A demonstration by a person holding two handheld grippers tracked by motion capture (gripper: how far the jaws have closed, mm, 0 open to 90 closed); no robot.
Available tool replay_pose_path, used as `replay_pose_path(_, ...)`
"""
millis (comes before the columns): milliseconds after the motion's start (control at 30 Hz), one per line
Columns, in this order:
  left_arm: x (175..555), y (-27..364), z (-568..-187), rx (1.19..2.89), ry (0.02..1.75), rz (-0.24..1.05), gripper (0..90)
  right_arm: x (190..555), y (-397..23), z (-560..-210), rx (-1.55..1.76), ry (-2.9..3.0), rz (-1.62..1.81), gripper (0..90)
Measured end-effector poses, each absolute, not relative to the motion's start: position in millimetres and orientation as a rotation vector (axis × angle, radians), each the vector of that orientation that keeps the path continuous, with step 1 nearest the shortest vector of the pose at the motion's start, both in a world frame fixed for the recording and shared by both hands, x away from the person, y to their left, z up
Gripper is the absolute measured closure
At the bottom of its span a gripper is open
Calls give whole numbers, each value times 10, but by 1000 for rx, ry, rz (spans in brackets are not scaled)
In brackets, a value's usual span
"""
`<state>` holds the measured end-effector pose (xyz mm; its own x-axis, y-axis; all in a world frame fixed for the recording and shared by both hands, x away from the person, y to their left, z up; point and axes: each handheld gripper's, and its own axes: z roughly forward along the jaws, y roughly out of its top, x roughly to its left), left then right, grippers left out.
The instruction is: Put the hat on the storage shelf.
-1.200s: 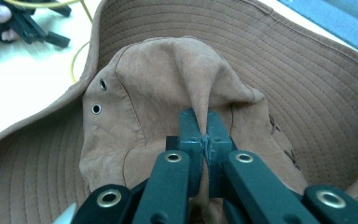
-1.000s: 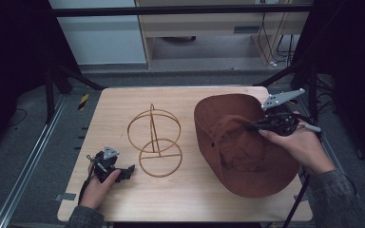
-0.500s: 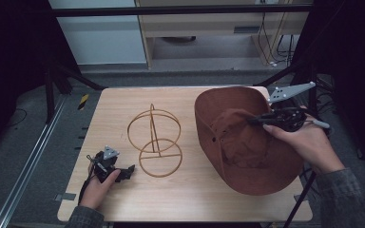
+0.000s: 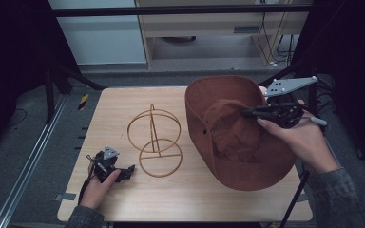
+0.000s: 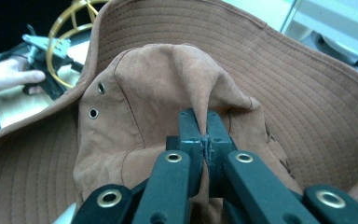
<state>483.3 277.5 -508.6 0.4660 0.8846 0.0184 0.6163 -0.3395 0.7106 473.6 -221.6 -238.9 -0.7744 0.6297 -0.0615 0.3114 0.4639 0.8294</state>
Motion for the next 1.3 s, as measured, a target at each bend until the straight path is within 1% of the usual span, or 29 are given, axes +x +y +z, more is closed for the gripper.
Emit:
replay_pose_path(333, 4833, 2775, -5086, 2076, 1242, 541, 0, 4663, -1999, -2226, 740, 2312, 1269, 891)
replay_pose_path(767, 4834, 2775, -5086, 2075, 1242, 543, 0, 4849, -1680, -1935, 713, 2282, 1280, 892)
replay_pose_path(967, 4833, 2774, -5086, 2075, 1242, 543, 0, 4928, -1550, -1863, 709, 2282, 1286, 892)
replay_pose_path(1300, 4834, 2774, -5087, 2073, 1242, 547, 0, 4960, -1369, -1807, 689, 2275, 1335, 892)
